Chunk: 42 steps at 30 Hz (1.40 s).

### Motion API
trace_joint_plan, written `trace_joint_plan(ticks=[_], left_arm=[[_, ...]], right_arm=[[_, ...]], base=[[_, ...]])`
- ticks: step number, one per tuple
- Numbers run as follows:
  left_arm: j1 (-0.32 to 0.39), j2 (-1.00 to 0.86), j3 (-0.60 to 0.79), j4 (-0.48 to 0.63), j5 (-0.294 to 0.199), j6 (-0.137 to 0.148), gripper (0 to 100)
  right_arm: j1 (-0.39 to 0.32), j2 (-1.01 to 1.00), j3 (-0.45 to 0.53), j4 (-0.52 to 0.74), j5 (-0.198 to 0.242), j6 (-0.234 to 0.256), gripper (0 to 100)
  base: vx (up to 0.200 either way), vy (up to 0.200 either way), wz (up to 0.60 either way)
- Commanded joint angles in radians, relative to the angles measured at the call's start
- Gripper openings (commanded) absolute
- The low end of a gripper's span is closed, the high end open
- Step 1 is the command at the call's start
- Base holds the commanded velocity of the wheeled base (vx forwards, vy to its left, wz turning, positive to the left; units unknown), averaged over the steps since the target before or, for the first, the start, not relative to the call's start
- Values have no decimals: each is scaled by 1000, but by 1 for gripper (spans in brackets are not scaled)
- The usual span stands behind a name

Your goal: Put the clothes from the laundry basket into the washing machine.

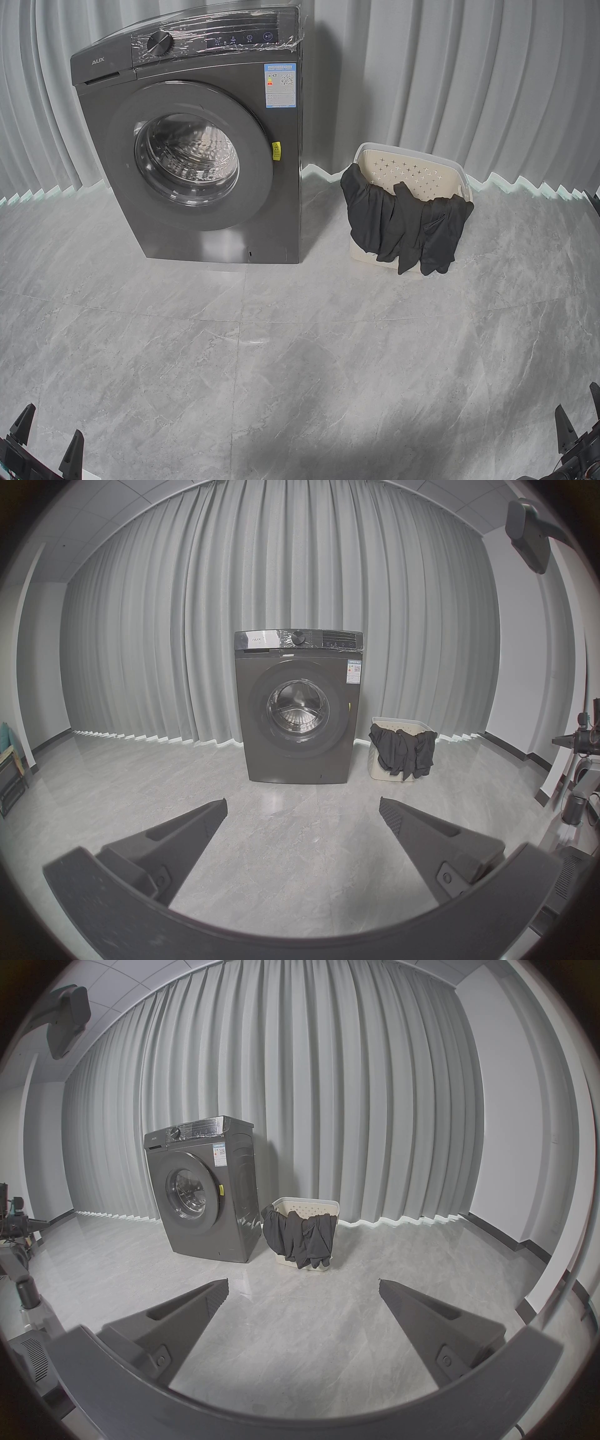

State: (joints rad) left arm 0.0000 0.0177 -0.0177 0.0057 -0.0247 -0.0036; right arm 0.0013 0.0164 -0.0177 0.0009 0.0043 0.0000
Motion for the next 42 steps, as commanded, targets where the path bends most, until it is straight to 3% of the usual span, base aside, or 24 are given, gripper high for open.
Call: trace_joint_plan(ticks=[1,5,42], left_arm=[[0,-16,16,0,0,-1,100],[0,-16,16,0,0,-3,100],[0,-16,16,0,5,-12,100]], right_arm=[[0,-16,18,1,0,0,100],[2,-16,18,-1,2,0,100],[2,-16,18,-1,2,0,100]], base=[[0,0,0],[0,0,0],[200,0,0]])
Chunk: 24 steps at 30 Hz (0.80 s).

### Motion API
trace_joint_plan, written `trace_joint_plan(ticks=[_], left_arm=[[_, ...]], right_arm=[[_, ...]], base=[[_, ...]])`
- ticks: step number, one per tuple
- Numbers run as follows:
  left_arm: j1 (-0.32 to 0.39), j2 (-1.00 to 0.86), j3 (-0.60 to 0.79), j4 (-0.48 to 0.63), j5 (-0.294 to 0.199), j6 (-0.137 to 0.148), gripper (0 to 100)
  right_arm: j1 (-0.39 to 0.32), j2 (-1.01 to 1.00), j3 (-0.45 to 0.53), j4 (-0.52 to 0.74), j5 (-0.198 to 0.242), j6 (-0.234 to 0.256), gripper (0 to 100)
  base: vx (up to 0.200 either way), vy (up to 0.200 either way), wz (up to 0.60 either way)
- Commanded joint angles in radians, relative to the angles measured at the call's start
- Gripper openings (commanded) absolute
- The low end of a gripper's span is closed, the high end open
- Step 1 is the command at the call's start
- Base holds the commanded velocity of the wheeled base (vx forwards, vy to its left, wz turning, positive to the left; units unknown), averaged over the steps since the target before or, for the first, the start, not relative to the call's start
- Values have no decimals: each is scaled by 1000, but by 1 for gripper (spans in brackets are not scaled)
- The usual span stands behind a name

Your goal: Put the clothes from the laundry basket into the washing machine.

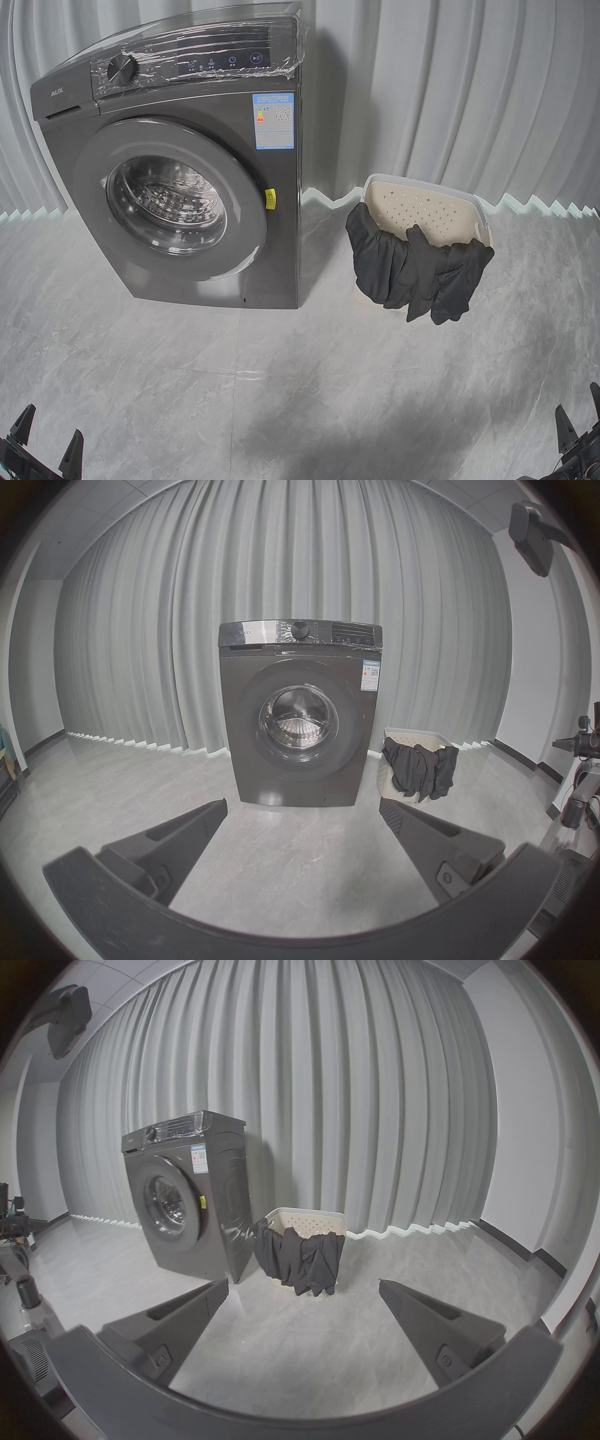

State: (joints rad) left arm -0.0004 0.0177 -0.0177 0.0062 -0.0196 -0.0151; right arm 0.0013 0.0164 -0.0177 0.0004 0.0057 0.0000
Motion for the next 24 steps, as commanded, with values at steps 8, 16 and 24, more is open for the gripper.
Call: trace_joint_plan(ticks=[8,16,24], left_arm=[[0,-16,16,0,-2,6,100],[0,-16,16,0,-2,3,100],[0,-18,18,0,0,3,100]], right_arm=[[2,-16,18,1,0,0,100],[0,-16,18,1,0,0,100],[2,-16,18,1,0,0,100]], base=[[50,0,0],[0,-50,0],[0,-200,0]])
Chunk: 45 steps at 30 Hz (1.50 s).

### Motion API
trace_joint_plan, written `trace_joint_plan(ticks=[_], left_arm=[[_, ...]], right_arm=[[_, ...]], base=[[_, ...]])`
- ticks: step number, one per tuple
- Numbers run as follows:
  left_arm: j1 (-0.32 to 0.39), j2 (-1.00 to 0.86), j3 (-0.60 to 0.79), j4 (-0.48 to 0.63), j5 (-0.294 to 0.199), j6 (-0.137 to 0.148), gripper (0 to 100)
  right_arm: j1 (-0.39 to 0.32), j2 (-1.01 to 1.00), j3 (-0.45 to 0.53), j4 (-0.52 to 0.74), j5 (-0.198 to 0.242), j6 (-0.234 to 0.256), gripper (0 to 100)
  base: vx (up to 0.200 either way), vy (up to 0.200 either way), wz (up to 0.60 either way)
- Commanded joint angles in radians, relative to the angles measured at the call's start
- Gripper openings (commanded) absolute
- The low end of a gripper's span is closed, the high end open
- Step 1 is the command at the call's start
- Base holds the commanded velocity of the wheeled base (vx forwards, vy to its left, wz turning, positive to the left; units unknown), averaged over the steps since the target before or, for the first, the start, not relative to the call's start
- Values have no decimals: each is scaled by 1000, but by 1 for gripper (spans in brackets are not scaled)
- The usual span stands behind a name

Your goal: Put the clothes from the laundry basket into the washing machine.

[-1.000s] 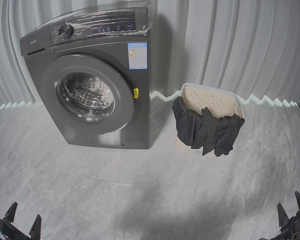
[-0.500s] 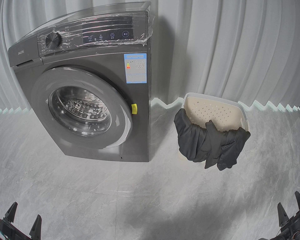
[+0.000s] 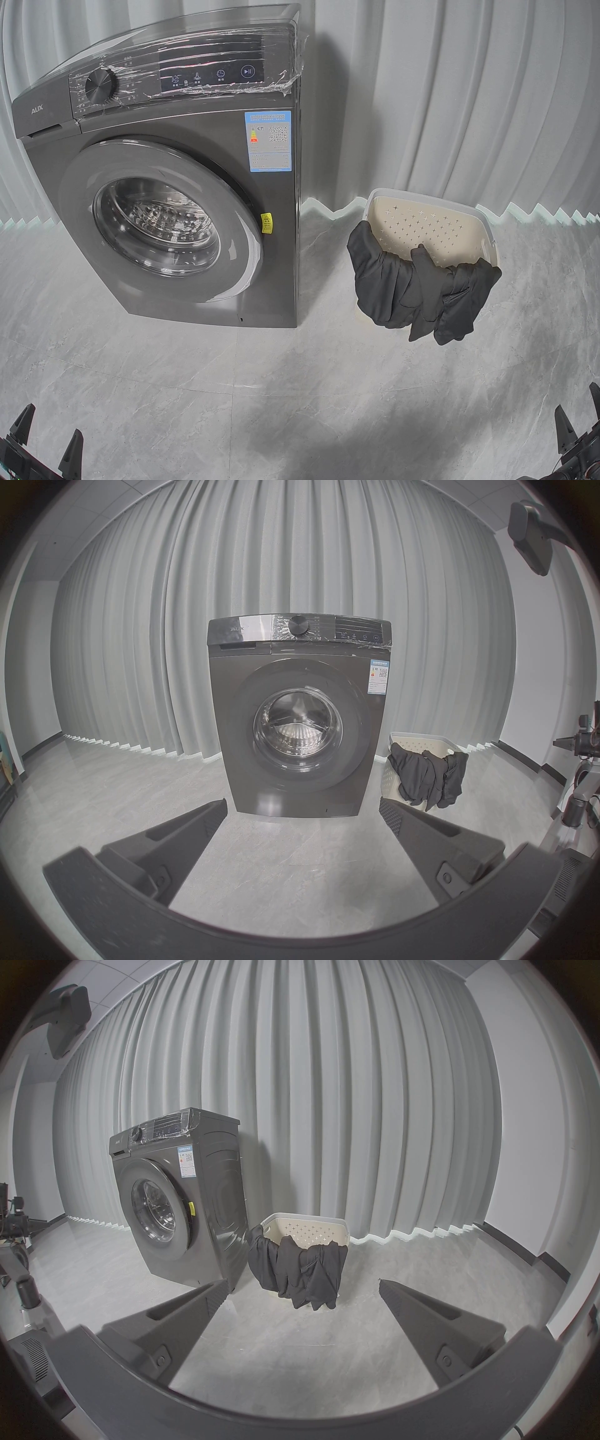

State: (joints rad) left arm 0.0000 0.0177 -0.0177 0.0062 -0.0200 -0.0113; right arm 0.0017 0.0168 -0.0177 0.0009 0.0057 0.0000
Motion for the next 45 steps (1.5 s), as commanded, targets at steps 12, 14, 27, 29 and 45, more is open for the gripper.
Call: trace_joint_plan(ticks=[12,14,27,29,45], left_arm=[[0,-16,18,0,0,1,100],[0,-16,18,0,0,1,100],[0,-16,16,0,-1,1,100],[0,-16,16,0,-1,1,100],[0,-16,18,0,0,-1,100]], right_arm=[[1,-17,18,1,7,-5,100],[1,-17,18,1,11,-5,100],[1,-17,18,-1,10,-3,100],[1,-17,18,1,10,-3,100],[1,-17,18,-1,10,-3,100]], base=[[0,-83,-100],[0,0,-600],[0,-15,-92],[0,-200,0],[0,-200,0]])
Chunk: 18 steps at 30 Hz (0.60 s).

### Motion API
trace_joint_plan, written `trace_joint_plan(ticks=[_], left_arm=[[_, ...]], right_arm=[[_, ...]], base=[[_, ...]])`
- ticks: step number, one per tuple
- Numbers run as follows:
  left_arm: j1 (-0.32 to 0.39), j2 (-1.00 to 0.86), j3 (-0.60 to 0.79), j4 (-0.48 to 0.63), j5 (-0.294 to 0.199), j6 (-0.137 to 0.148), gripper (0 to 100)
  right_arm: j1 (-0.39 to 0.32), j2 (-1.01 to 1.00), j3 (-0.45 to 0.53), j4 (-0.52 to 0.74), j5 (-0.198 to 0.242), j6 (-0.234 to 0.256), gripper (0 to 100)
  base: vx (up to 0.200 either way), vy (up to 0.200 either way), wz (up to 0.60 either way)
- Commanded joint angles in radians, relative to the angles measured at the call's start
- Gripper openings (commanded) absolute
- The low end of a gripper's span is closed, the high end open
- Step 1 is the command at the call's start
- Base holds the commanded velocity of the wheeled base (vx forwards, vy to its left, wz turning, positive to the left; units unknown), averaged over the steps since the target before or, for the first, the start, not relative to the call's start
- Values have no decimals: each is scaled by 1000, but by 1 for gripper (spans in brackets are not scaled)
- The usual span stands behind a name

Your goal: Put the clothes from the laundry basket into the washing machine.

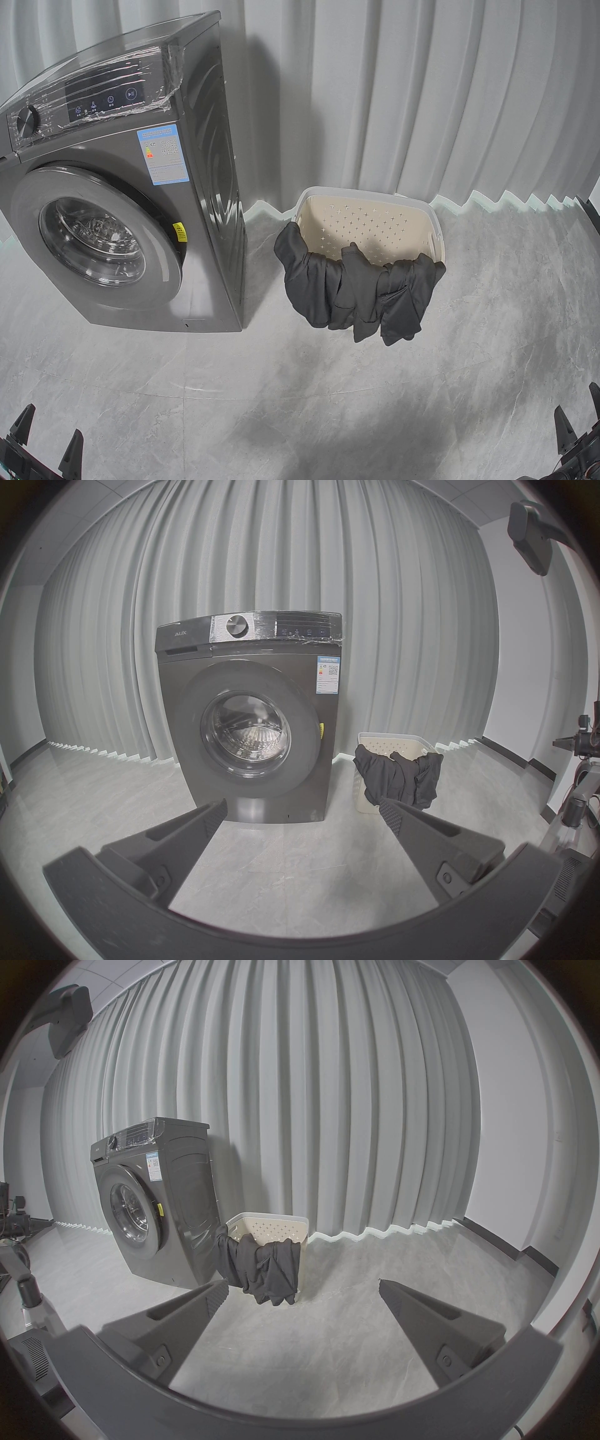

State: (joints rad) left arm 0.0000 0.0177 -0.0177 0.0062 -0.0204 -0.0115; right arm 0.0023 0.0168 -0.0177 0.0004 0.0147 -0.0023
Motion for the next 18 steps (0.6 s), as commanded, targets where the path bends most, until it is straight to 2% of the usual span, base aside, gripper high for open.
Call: trace_joint_plan(ticks=[1,12,18], left_arm=[[0,-16,18,0,0,-1,100],[0,-16,16,0,0,-1,100],[0,-16,16,0,0,1,100]], right_arm=[[1,-17,18,1,1,-1,100],[1,-17,18,1,1,-1,100],[1,-17,18,1,1,-1,100]], base=[[0,-200,0],[0,-200,0],[0,0,0]])
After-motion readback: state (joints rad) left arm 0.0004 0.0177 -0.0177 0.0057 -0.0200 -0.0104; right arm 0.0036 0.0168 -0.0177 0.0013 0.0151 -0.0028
